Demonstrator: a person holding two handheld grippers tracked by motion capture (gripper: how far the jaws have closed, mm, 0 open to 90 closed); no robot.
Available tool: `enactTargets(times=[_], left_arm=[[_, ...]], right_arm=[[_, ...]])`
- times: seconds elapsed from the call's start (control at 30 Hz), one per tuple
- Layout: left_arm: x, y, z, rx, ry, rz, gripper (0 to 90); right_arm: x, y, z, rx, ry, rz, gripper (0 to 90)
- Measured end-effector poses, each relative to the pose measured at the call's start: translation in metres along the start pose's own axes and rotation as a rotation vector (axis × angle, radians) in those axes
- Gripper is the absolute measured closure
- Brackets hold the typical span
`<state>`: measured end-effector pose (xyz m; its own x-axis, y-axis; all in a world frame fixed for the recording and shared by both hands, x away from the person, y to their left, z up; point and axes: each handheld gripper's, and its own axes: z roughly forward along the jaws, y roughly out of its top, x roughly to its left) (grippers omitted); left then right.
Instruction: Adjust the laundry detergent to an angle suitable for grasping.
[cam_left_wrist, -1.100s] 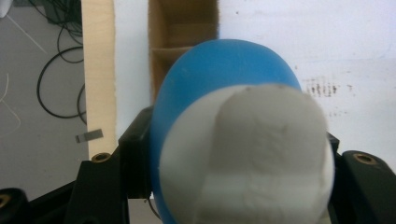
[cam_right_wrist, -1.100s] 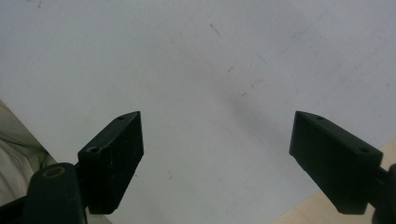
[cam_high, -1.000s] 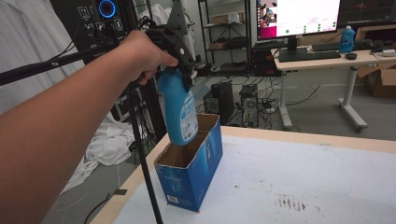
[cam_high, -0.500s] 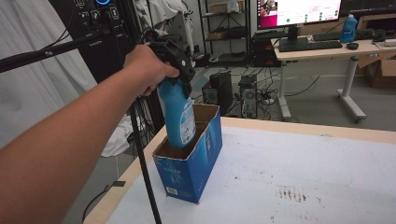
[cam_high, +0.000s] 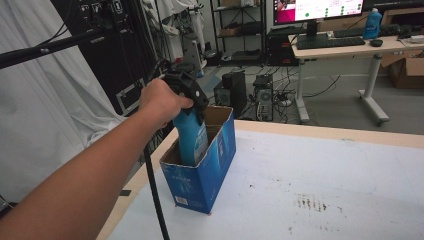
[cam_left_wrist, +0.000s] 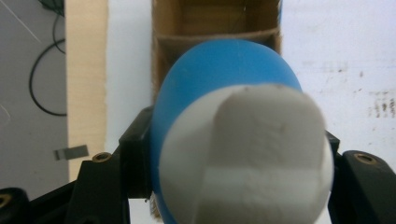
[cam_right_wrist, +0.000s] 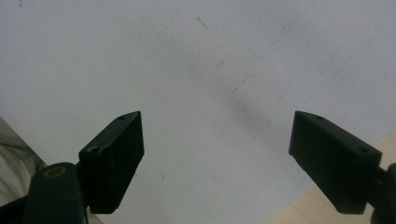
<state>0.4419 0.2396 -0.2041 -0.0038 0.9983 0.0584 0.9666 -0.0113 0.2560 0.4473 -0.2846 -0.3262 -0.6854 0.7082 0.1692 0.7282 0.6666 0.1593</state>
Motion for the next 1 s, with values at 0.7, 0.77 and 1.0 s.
enactTargets(times=[0.7,0.77,1.0], left_arm=[[-0.001,-0.015,0.069,0.036,0.001,0.010,37.7],[-0.001,-0.016,0.072,0.041,0.003,0.006,37.8],[0.001,-0.018,0.079,0.049,0.008,0.009,37.7]], right_arm=[[-0.001,0.000,0.003,0.013,-0.004,0.017,17.9],[-0.002,0.000,0.003,0.011,-0.004,0.016,17.9],[-0.002,-0.001,0.004,0.010,-0.004,0.018,17.9]])
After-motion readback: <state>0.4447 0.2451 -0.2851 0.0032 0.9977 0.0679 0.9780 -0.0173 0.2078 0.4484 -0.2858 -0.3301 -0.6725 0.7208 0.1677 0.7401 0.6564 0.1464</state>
